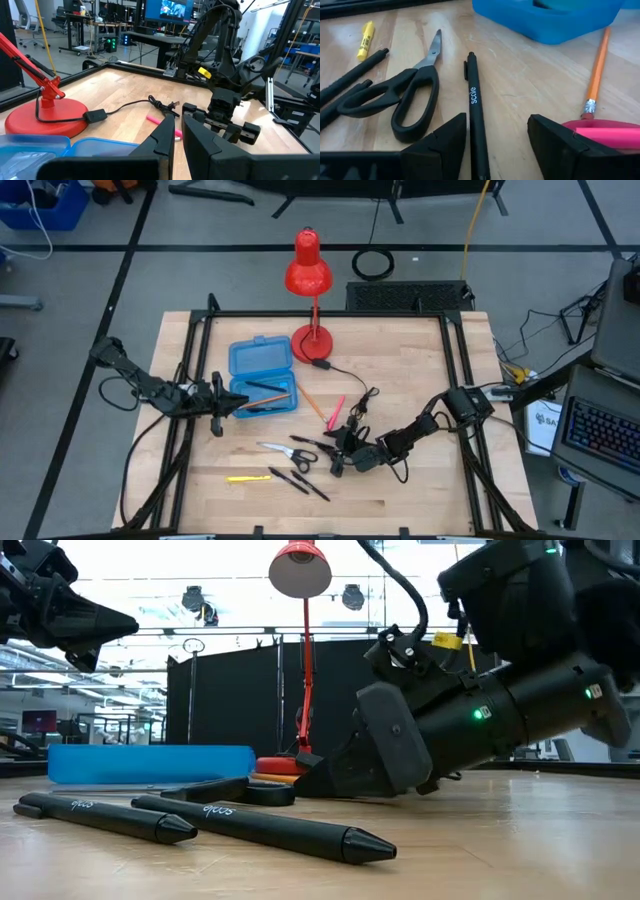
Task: Pick & place school supplies into a supply box
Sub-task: Put the black pen into the blue supply box
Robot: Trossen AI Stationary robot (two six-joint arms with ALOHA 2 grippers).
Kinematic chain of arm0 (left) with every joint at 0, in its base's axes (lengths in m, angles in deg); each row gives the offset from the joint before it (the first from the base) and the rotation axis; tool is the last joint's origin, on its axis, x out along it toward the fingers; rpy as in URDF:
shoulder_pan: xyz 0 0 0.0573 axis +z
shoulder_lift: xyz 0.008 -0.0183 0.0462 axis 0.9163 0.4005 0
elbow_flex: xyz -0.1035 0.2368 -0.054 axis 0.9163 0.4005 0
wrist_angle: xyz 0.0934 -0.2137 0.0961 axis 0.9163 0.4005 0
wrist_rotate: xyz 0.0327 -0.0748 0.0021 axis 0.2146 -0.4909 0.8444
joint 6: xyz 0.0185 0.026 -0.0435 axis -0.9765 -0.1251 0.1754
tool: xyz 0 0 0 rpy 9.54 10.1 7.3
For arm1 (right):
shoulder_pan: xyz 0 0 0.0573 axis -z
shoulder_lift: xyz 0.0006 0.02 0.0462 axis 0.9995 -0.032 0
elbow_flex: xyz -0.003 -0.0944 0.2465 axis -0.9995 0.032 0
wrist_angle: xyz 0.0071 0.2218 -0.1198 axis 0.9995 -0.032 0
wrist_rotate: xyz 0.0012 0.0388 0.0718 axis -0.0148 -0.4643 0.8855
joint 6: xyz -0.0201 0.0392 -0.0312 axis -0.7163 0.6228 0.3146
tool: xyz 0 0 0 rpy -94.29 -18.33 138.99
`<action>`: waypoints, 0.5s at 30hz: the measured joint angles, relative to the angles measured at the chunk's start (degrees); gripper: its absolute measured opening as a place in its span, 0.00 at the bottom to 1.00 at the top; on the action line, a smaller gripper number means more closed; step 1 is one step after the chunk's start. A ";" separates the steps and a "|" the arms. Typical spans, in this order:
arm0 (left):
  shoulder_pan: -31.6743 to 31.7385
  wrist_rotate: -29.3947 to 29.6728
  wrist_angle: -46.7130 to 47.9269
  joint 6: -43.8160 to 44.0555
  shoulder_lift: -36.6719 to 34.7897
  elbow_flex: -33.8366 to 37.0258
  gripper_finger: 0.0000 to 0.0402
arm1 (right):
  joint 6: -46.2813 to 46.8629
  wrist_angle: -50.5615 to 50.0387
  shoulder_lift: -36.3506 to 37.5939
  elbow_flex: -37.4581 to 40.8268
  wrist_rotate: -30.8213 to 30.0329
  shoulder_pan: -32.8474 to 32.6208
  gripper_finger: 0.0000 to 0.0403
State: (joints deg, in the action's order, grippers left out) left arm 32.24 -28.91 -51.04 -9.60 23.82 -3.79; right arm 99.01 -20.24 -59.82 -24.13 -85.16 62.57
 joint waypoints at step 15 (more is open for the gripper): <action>0.00 0.02 0.05 0.73 0.86 0.00 0.09 | 0.69 -0.37 -1.74 -0.81 5.24 0.43 0.40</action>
State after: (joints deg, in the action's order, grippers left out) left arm 32.24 -28.89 -50.99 -8.87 24.68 -3.79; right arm 99.70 -20.62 -61.56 -24.93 -79.91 62.99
